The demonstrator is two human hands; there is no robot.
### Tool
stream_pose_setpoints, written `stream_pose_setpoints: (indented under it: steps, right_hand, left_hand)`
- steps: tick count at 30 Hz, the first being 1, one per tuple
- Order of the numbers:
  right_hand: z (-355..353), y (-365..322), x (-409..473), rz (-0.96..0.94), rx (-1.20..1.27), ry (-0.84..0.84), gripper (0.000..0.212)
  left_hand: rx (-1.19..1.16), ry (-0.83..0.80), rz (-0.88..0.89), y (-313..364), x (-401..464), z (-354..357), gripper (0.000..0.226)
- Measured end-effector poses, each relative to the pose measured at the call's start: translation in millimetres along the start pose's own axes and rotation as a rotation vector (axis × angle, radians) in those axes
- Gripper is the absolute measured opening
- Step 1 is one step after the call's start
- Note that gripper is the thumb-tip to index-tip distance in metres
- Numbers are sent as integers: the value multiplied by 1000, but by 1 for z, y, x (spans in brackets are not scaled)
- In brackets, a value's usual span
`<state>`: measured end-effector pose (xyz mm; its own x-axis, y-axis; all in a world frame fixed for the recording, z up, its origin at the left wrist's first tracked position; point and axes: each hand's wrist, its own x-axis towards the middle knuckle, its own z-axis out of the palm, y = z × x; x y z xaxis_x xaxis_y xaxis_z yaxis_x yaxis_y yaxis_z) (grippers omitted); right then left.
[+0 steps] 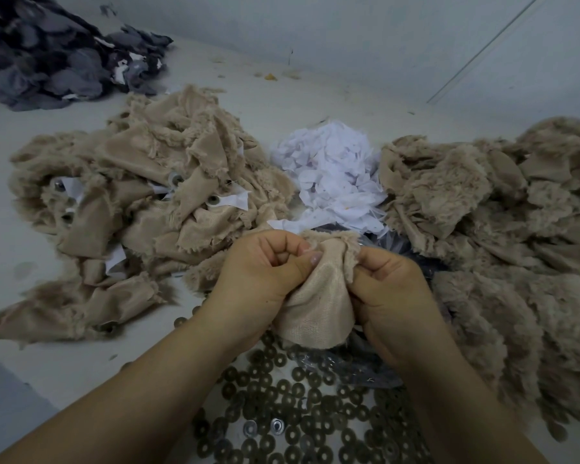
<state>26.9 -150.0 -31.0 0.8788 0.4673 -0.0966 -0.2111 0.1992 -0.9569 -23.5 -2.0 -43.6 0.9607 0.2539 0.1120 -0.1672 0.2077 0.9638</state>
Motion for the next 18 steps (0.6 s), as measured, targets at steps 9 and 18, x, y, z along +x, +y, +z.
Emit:
stream_pose_setpoints:
  steps: [9, 18]
  right_hand:
    - [2, 9, -1, 44, 39, 17, 24]
    - [3, 0, -6, 12, -160, 92, 77]
  left_hand:
    - [136, 42, 60, 1, 0, 2, 9]
    - [405, 27, 137, 1, -2, 1, 18]
